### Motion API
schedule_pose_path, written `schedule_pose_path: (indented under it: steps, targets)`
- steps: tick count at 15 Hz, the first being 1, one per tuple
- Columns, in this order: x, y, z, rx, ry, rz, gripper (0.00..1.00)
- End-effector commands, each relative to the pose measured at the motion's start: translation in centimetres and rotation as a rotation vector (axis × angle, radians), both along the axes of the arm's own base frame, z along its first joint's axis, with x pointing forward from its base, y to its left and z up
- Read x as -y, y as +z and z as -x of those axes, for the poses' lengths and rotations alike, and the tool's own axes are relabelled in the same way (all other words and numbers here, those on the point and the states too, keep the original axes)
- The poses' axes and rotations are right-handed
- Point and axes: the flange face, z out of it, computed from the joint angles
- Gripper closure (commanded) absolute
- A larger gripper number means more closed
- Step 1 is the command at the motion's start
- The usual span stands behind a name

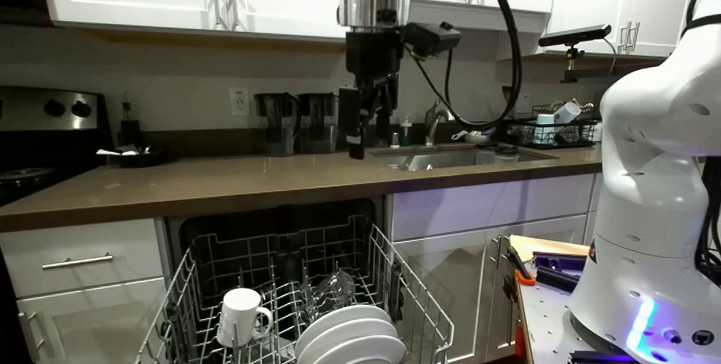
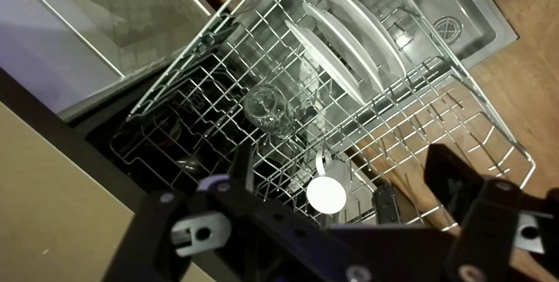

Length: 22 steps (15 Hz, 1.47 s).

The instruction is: Remove one plate from the dishwasher and put it on the right side of the countertop

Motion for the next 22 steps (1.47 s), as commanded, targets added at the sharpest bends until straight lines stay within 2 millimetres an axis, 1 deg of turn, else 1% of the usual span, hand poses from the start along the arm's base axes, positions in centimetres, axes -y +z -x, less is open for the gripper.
schedule_pose_path:
  steps: [1,4,7,10,13,15,18,19,20,22]
  targets:
    - [-0.2,-2.0,-1.9,-0.088,0.125,-0.028,0.00]
    - [0.6,-4.0,-3.0,-0.164,0.246,-0.028,0.00]
    - [1.3,-6.7,-4.4,-0.223,0.323,-0.027,0.00]
    - [1.6,-9.3,-5.6,-0.258,0.355,-0.021,0.00]
    - [1.5,-12.3,-7.0,-0.274,0.386,-0.017,0.00]
    - [1.4,-14.4,-8.0,-0.279,0.402,-0.021,0.00]
    - [1.8,-17.1,-9.6,-0.297,0.415,-0.033,0.00]
    - [1.7,-15.6,-8.0,-0.286,0.377,-0.030,0.00]
    - [1.9,-16.4,-8.5,-0.297,0.381,-0.036,0.00]
    - [2.0,-17.2,-9.2,-0.309,0.380,-0.042,0.00]
